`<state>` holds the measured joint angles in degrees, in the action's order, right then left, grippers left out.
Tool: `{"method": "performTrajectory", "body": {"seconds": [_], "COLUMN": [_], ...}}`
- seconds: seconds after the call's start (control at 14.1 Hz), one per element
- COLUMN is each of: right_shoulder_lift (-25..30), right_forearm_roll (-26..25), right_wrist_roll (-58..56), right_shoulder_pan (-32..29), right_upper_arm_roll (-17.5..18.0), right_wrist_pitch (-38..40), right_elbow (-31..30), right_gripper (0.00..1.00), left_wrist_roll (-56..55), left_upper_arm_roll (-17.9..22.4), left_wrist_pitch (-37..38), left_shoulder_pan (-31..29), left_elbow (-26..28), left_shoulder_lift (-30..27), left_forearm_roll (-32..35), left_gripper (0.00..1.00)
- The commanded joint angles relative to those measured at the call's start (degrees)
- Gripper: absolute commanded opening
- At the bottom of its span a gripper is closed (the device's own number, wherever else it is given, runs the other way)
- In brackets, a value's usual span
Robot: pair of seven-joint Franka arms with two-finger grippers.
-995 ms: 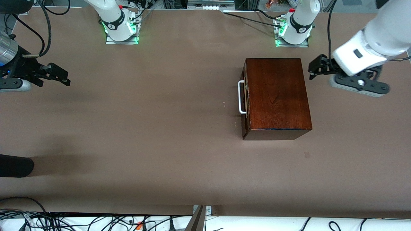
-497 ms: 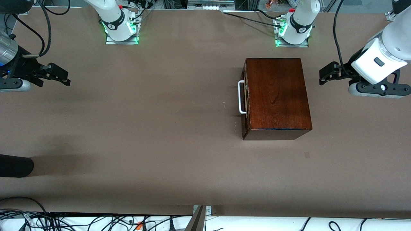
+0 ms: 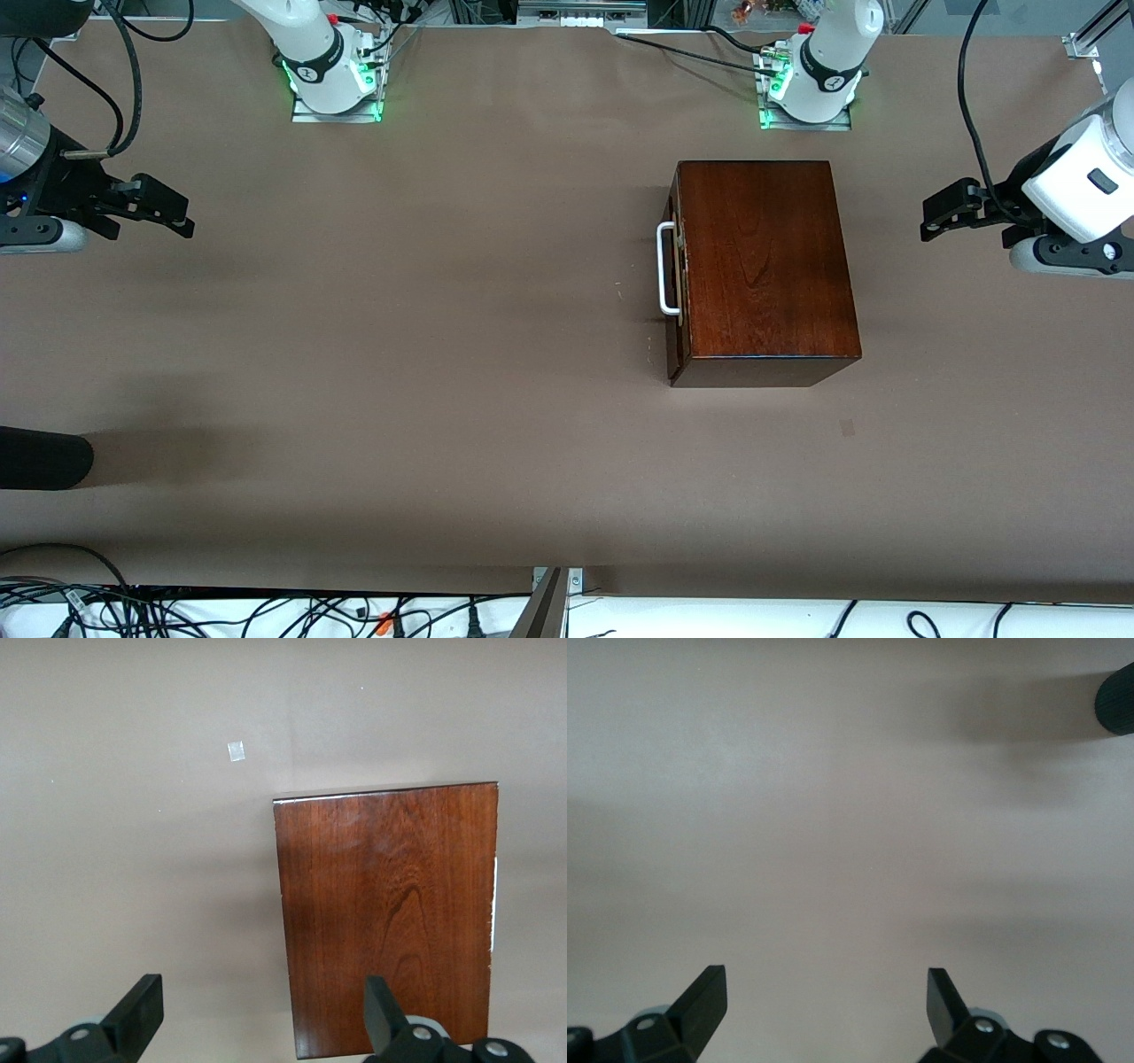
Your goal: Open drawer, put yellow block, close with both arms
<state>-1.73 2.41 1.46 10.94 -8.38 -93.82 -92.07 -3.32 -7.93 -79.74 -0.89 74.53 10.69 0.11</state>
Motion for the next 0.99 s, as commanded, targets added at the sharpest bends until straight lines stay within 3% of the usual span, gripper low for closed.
{"method": "performTrajectory", "body": {"seconds": [0.0, 0.92], "right_shoulder_lift": [0.1, 0.1], "right_forearm_roll": [-0.3, -0.3], "right_wrist_roll": [0.6, 0.2], "right_shoulder_pan": [0.0, 0.0], "right_upper_arm_roll": [0.2, 0.1], "right_wrist_pitch": [0.7, 0.7], "right_elbow": [0.8, 0.8], "right_gripper": [1.00, 1.00], "left_wrist_roll": [3.1, 3.3], "left_upper_arm_roll": [8.4, 8.5], "left_wrist_pitch": [-5.1, -4.2], "left_shoulder_pan": [6.8, 6.2], "left_elbow": [10.1, 9.8], "left_shoulder_lift": [-7.2, -7.1], "left_forearm_roll": [-1.4, -1.4], "left_gripper": [1.00, 1.00]}}
